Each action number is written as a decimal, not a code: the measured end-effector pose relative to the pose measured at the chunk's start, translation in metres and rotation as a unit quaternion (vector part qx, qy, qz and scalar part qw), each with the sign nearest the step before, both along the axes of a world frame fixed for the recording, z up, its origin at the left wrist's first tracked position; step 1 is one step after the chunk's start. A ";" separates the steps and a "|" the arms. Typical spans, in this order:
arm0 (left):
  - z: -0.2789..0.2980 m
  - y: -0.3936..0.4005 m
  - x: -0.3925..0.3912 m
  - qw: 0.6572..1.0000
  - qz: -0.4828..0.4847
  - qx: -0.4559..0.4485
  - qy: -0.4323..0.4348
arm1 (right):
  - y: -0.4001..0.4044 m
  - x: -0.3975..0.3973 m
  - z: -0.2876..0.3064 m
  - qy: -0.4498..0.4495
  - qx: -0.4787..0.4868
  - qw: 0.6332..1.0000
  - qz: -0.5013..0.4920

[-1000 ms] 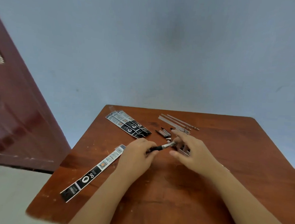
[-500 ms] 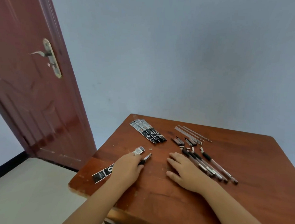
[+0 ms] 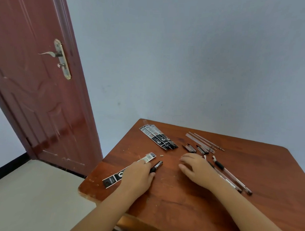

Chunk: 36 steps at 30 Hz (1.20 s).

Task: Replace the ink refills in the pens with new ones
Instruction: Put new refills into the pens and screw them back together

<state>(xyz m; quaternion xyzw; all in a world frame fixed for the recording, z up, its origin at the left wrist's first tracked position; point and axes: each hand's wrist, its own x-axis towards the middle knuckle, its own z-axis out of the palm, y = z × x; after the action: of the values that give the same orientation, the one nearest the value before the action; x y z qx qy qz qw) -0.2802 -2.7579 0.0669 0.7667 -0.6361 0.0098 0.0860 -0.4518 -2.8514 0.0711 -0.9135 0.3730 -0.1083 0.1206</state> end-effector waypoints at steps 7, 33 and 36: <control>0.005 -0.017 0.050 0.999 0.013 -0.033 0.032 | -0.052 0.064 0.022 -0.043 -0.016 0.993 -0.110; -0.018 -0.061 0.100 0.992 0.031 0.103 0.064 | -0.087 0.110 -0.009 0.017 -0.002 0.970 -0.242; -0.019 -0.060 0.099 0.992 0.032 0.100 0.065 | -0.087 0.111 -0.008 0.002 -0.001 0.968 -0.251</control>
<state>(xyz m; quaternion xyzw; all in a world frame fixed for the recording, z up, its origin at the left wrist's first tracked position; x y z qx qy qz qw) -0.1812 -2.8177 0.0477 0.7906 -0.6019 -0.1009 0.0495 -0.3411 -2.9385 0.0626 -0.7910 0.5906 -0.1331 0.0880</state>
